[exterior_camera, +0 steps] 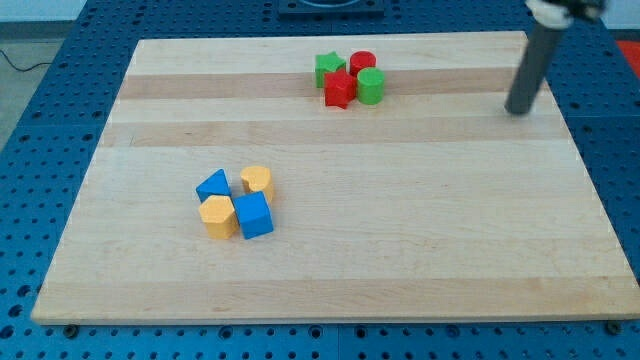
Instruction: Move the arm to the bottom of the blue cube
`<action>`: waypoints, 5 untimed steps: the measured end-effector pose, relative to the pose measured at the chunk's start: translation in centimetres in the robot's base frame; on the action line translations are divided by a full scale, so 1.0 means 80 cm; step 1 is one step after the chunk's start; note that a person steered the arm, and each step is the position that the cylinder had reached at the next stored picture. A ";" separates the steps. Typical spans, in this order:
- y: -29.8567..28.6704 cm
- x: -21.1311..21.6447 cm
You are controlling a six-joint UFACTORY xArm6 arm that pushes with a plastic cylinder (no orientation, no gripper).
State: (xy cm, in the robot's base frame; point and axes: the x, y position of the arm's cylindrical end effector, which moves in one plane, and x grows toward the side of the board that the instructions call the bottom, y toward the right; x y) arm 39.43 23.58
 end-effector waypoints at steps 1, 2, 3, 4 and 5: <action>-0.048 0.108; -0.111 0.187; -0.216 0.232; -0.335 0.234; -0.385 0.234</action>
State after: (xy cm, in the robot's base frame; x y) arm 58.12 -7.19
